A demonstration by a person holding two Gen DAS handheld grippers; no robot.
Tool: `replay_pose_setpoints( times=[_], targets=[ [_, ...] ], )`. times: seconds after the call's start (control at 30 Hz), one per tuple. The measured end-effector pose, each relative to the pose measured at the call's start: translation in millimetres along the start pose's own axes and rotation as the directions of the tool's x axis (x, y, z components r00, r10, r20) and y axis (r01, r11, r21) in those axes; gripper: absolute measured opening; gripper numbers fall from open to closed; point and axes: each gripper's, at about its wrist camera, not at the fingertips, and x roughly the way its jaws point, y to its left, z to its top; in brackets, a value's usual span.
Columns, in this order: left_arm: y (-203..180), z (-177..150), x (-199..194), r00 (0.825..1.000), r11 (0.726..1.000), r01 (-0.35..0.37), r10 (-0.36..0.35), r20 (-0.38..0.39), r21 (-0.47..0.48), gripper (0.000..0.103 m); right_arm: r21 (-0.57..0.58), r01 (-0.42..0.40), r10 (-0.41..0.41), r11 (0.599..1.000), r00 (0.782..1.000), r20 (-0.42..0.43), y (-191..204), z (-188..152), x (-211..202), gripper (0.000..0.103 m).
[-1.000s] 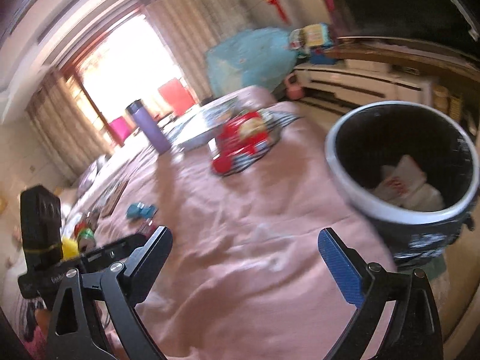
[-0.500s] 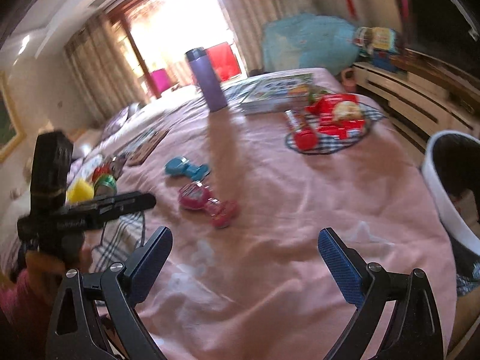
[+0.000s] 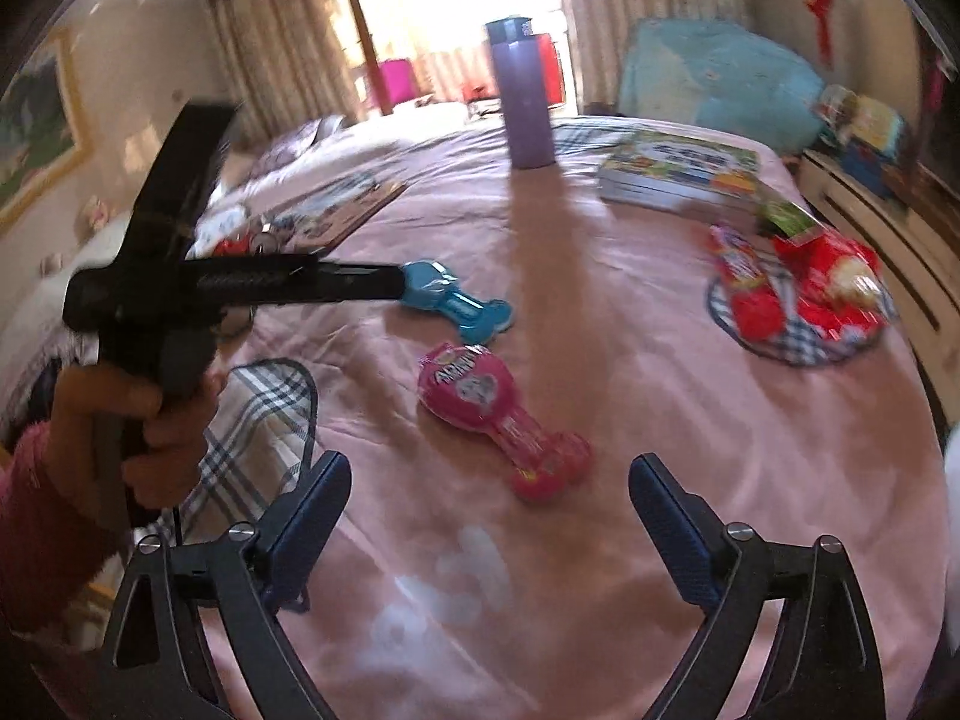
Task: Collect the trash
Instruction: 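Move both open tools back to the pink candy and blue toy, then grasp the pink lollipop pack with the right tool while the left tool grasps the blue toy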
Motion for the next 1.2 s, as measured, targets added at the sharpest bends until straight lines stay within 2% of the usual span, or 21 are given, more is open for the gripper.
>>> replay_pose_setpoints(
  times=[0.13, 0.23, 0.27, 0.3, 0.33, 0.4, 0.43, 0.5, 0.6, 0.73, 0.8, 0.87, 0.97, 1.0, 1.03, 1.1, 1.13, 1.17, 1.2],
  targets=[
    [1, 11, 26, 0.999, 1.0, -0.021, 0.02, -0.035, -0.02, 0.081, -0.059, -0.01, 0.007, 0.998, 0.999, -0.037, 6, 11, 23, 0.085],
    [-3, 18, 39, 0.999, 1.0, -0.03, 0.03, -0.034, -0.006, 0.081, -0.087, -0.002, -0.005, 0.996, 0.997, -0.077, 5, 16, 41, 0.074],
    [-6, 20, 44, 0.999, 0.999, -0.033, 0.033, -0.033, 0.005, 0.079, -0.09, 0.002, -0.01, 0.996, 0.996, -0.091, 3, 16, 47, 0.067],
    [-8, 20, 48, 0.999, 0.999, -0.035, 0.036, -0.031, 0.018, 0.079, -0.091, 0.008, -0.018, 0.996, 0.994, -0.103, 1, 16, 51, 0.055],
    [-13, 21, 52, 0.999, 0.998, -0.038, 0.04, -0.029, 0.04, 0.078, -0.09, 0.026, -0.036, 0.996, 0.992, -0.118, -2, 15, 56, 0.048],
    [-20, 21, 57, 0.999, 0.996, -0.039, 0.041, -0.026, 0.077, 0.065, -0.082, 0.054, -0.062, 0.995, 0.992, -0.111, -8, 13, 53, 0.023],
    [-26, 20, 61, 0.998, 0.993, -0.045, 0.048, -0.029, 0.105, 0.055, -0.073, 0.059, -0.067, 0.996, 0.991, -0.113, -11, 13, 50, 0.021],
    [-37, 19, 65, 0.999, 0.987, -0.04, 0.044, -0.028, 0.156, 0.051, -0.04, 0.07, -0.074, 0.997, 0.991, -0.111, -22, 7, 41, 0.02],
    [-54, 17, 71, 0.999, 0.976, 0.025, -0.015, -0.049, 0.214, 0.05, 0.016, 0.092, -0.09, 0.996, 0.991, -0.099, -37, -4, 24, 0.02],
    [-87, 6, 77, 0.991, 0.939, 0.114, -0.086, -0.1, 0.326, 0.05, 0.171, 0.12, -0.108, 0.978, 0.991, -0.077, -71, -26, -7, 0.02],
    [-104, 1, 76, 0.986, 0.905, 0.149, -0.106, -0.128, 0.398, 0.05, 0.238, 0.141, -0.13, 0.961, 0.99, -0.063, -88, -38, -23, 0.02],
    [-121, -8, 75, 0.976, 0.853, 0.202, -0.134, -0.173, 0.481, 0.05, 0.285, 0.175, -0.165, 0.942, 0.985, -0.057, -101, -45, -35, 0.021],
    [-143, -23, 78, 0.943, 0.758, 0.305, -0.158, -0.292, 0.577, 0.05, 0.346, 0.224, -0.221, 0.911, 0.974, -0.051, -118, -56, -51, 0.021],
    [-149, -28, 78, 0.941, 0.73, 0.311, -0.146, -0.307, 0.608, 0.051, 0.356, 0.226, -0.223, 0.907, 0.973, -0.051, -120, -57, -53, 0.021],
    [-153, -31, 78, 0.949, 0.717, 0.287, -0.124, -0.29, 0.635, 0.052, 0.373, 0.219, -0.217, 0.902, 0.975, -0.046, -124, -60, -55, 0.022],
    [-156, -30, 79, 0.954, 0.73, 0.265, -0.102, -0.283, 0.63, 0.062, 0.397, 0.201, -0.204, 0.896, 0.978, -0.035, -125, -62, -57, 0.026],
    [-154, -30, 79, 0.957, 0.753, 0.251, -0.096, -0.275, 0.609, 0.073, 0.404, 0.189, -0.196, 0.895, 0.98, -0.026, -126, -64, -59, 0.03],
    [-150, -30, 78, 0.964, 0.783, 0.221, -0.085, -0.253, 0.581, 0.082, 0.409, 0.18, -0.19, 0.895, 0.982, -0.016, -126, -63, -59, 0.042],
    [-147, -32, 77, 0.968, 0.806, 0.198, -0.074, -0.238, 0.557, 0.083, 0.413, 0.171, -0.188, 0.894, 0.982, 0.0, -125, -64, -63, 0.053]
  ],
)
